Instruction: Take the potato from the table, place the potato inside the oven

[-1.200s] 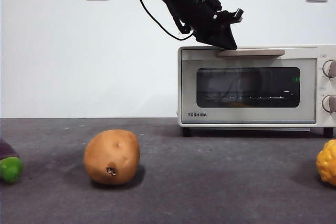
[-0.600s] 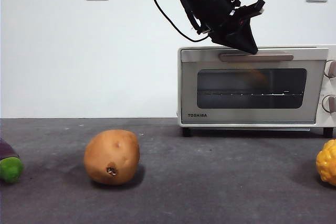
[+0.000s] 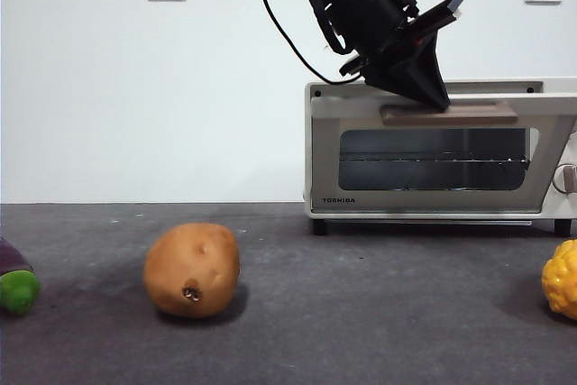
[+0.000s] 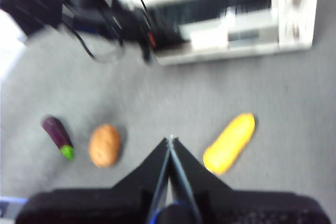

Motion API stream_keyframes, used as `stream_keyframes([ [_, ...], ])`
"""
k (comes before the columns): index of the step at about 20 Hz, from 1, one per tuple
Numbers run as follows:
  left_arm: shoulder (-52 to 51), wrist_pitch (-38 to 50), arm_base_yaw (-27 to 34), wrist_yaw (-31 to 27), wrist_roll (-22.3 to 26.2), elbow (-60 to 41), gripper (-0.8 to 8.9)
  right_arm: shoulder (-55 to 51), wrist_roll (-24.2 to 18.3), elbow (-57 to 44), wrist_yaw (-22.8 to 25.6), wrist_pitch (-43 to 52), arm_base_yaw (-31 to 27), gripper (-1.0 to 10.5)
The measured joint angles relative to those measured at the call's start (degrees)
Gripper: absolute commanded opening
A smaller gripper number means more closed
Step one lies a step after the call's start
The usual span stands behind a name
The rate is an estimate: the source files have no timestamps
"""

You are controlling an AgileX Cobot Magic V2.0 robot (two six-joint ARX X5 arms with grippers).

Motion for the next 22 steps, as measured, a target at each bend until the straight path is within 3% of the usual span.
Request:
stream_keyframes([
  [8, 0.17, -2.32, -0.37, 0.15, -1.7, -0.07, -0.08, 0.0, 0.44, 10.62, 0.11, -0.09, 0.0, 0.0],
  [17, 5.64, -11.1, -3.32, 0.5, -2.32, -0.79, -0.08, 0.04, 0.7, 11.15, 0.13, -0.13, 0.0, 0.0],
  [22, 7.5, -9.94, -2.64, -3.15, -2.82, -0.98, -0.08, 0.04, 0.7, 11.15, 0.13, -0.15, 0.0, 0.0],
])
